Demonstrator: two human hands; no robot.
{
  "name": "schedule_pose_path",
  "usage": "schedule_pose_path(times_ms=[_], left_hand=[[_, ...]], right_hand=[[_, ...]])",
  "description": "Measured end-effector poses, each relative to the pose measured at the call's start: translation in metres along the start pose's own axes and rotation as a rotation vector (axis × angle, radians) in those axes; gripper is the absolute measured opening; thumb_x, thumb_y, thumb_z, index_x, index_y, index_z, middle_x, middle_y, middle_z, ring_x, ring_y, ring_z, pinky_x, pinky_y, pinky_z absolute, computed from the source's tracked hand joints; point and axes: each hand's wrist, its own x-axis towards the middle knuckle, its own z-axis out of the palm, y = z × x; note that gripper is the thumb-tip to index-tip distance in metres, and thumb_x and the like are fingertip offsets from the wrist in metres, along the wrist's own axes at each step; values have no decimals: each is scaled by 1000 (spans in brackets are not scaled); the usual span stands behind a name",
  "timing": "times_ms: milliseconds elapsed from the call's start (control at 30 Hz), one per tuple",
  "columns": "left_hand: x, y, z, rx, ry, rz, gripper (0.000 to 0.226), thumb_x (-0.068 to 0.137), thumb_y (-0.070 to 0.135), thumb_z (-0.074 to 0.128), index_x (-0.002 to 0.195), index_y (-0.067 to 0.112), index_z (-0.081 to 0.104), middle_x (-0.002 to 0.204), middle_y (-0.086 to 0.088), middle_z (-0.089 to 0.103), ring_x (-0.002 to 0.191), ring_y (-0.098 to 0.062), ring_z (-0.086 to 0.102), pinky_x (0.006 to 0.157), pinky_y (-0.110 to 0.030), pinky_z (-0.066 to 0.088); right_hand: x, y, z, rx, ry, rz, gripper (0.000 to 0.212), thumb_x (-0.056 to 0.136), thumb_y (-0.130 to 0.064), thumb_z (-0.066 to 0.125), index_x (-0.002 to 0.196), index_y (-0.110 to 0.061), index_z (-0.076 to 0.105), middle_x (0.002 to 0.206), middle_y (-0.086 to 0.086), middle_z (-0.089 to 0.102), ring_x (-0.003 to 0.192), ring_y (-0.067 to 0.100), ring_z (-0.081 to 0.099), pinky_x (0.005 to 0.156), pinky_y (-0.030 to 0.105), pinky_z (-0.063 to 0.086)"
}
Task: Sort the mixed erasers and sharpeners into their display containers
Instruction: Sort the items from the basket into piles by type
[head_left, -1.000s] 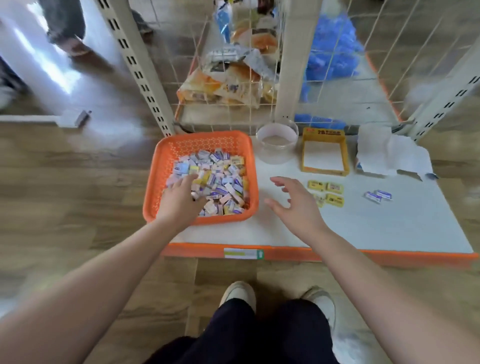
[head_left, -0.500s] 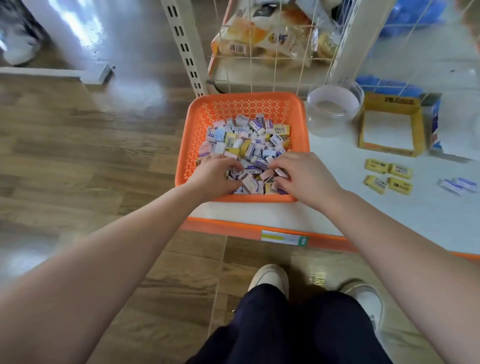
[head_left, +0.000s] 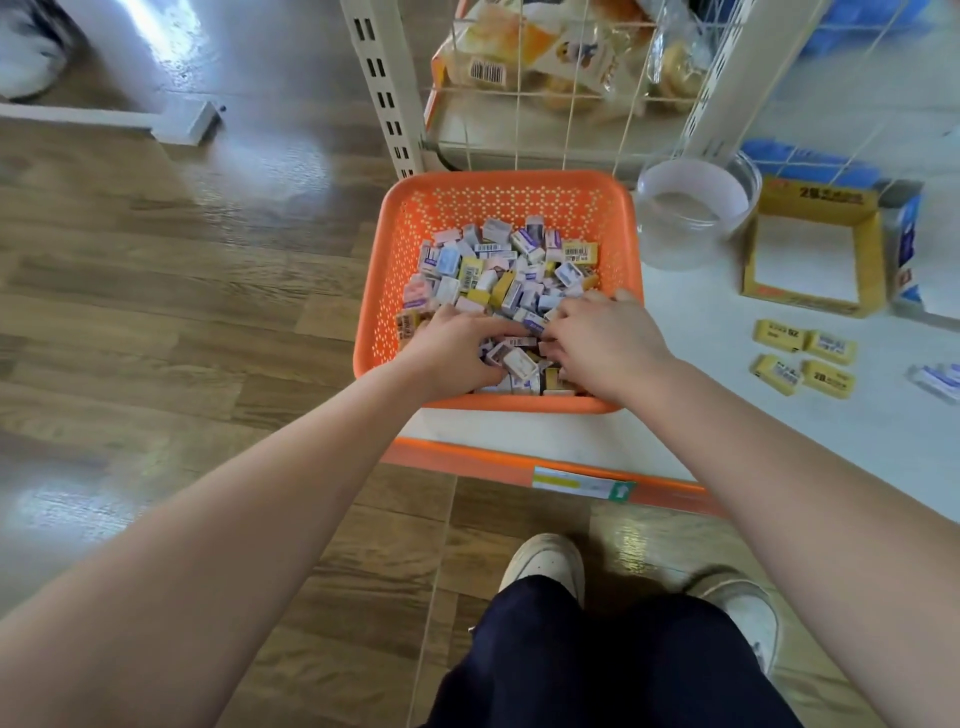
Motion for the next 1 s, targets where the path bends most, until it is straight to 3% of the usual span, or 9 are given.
schedule_pose_path(times_ms=[233,367,433,500,633,733,800,867,1000], left_hand=[[1,-3,2,-38,63,33,35,81,40,69,114,30,62,120,1,57,110,-25,42,93,-38,38],[-3,1,2,-169,238,64,30,81,30,71,108,19,65,96,6,63,95,-19,58,81,-32,47],[-4,2,2,-212,337,75,27,82,26,71,106,16,64,85,12,61,84,-15,60,76,-32,49],[-1,9,0,-289,441,93,24,82,24,71,104,17,63,80,17,60,75,-10,58,72,-31,50],[17,53,-11,-455,497,103,18,87,30,64,103,29,56,80,23,55,70,6,50,62,-10,39],[43,87,-19,-376,490,207,21,88,34,61,108,27,58,87,22,55,88,-4,53,82,-26,46],[64,104,-19,-204,410,222,30,88,40,58,116,29,57,107,14,57,112,-19,47,98,-40,37],[83,116,-15,-11,303,193,35,87,46,57,120,33,56,132,9,50,130,-24,32,106,-42,23],[102,125,-4,196,263,143,30,84,48,58,112,39,61,148,4,33,141,-25,13,113,-44,12]], right_hand=[[-1,-2,4,63,71,38,22,95,-27,45,113,-20,55,116,1,58,110,23,51,88,36,35],[-4,3,-2,250,164,27,16,96,-31,43,101,-19,51,102,-1,62,94,21,57,80,35,37],[-8,8,-8,579,269,89,11,95,-28,47,97,-17,50,91,-3,60,79,14,55,69,28,38],[-11,20,-13,916,452,234,12,90,-20,55,100,-15,52,88,-6,60,75,10,55,67,23,43],[-20,70,-14,982,735,507,26,82,-15,59,108,-13,58,94,-5,61,86,12,58,77,27,50],[-29,108,3,895,711,605,30,78,-14,59,107,-16,60,97,-2,61,91,18,57,82,34,48],[-34,123,15,895,642,618,29,79,-15,61,107,-18,61,100,1,62,89,16,58,82,33,49],[-36,130,28,851,541,606,28,81,-18,63,108,-16,62,102,4,64,89,17,59,83,31,49],[-35,126,46,820,374,591,21,85,-21,61,103,-12,67,99,11,65,90,26,61,84,34,47]])
